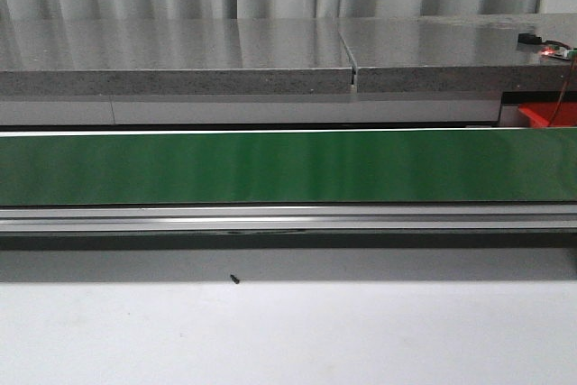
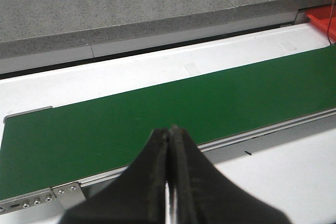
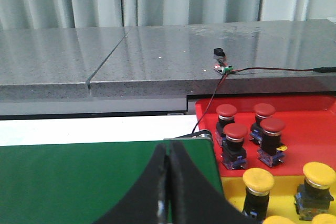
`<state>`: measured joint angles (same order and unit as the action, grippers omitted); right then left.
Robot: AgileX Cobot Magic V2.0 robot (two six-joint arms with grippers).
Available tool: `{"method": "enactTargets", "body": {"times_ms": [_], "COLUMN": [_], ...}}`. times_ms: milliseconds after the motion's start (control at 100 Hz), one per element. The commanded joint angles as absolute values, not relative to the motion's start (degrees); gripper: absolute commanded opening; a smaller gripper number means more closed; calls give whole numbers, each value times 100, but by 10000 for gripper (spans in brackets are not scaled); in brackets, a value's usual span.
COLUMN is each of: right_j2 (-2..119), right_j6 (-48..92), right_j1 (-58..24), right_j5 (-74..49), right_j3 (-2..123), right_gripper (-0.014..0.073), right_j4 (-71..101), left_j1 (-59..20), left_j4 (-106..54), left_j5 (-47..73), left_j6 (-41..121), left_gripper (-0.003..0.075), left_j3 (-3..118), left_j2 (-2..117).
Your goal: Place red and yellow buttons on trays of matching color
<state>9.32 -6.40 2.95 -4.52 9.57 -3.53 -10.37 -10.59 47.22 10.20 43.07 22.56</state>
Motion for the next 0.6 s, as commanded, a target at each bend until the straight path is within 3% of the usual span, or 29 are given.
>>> {"method": "enactTargets", "body": {"times_ms": [0,210,590], "right_j2": [788,299,-179], "right_j6": [-563,-563,-563], "right_j1": [423,424,418], "right_j5": [394,1053,704], "right_j3": [750,-92,-76], "right_gripper": [-62,-62,-62], "right_j4": [-311,-317,-393], "left_j1": [-1077,-1077,-1077], "left_j4": [-1168,-1168,-1168], "left_j5": [4328,4328,4328], "left_j6": [973,973,973], "left_gripper": [-19,-19,-19], "left_j3": [4436,4436,4436], "left_j2": [2309,2309,2330]}}
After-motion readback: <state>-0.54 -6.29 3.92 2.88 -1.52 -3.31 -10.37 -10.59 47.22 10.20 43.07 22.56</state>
